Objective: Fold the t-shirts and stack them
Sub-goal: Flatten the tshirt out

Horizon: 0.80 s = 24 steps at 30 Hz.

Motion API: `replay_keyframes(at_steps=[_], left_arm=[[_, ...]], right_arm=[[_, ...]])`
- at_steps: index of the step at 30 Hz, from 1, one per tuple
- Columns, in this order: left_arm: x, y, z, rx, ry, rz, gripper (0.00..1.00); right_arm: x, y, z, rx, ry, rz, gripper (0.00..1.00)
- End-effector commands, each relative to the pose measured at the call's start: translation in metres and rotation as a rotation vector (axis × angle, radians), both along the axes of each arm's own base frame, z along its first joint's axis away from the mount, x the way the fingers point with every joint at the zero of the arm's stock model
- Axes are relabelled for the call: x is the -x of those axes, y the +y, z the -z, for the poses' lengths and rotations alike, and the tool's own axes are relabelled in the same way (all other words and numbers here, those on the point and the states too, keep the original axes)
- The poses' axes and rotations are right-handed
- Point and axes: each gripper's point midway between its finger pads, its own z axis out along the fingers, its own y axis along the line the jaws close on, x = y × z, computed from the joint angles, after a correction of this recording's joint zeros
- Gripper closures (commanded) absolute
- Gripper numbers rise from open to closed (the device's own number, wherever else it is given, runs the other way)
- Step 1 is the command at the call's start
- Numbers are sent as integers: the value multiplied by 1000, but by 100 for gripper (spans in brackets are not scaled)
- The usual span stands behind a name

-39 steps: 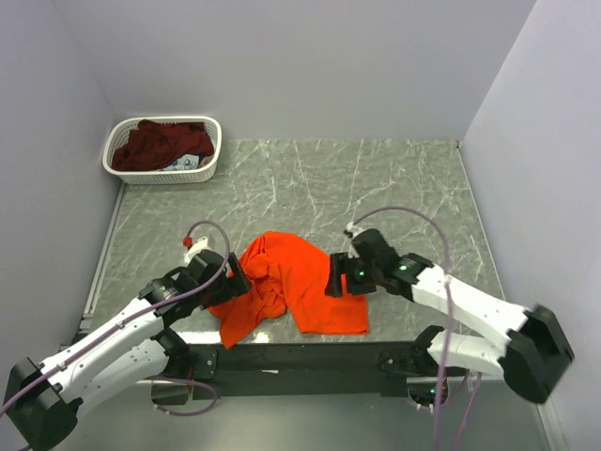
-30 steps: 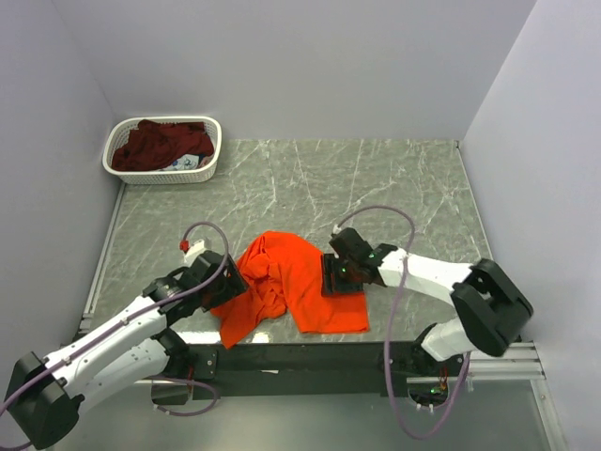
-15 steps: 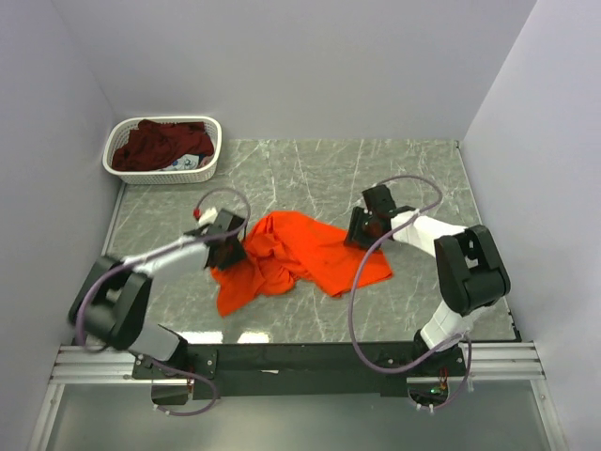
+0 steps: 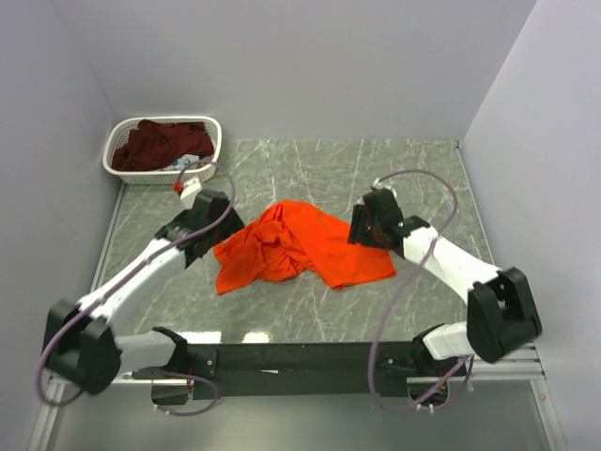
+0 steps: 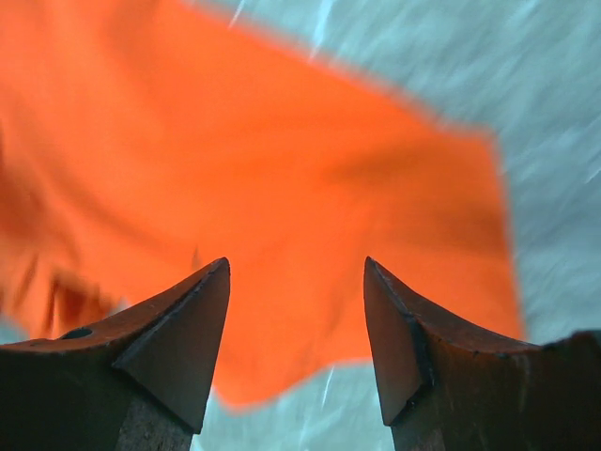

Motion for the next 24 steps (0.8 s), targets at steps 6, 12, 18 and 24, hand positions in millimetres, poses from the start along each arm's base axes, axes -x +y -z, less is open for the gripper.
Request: replay_keyframes(at_steps=[6, 12, 18, 24], left_arm=[[81, 29, 47, -1, 163, -35, 18], [97, 29, 80, 9, 240, -39, 24], [98, 25, 99, 1, 290, -26, 37], [102, 19, 109, 5, 319, -1, 41]], right_arm=[[81, 25, 22, 13, 48, -129, 33], [105, 26, 29, -3, 65, -158, 33], [119, 29, 38, -16, 84, -182, 33], [124, 27, 45, -13, 96, -183, 32]])
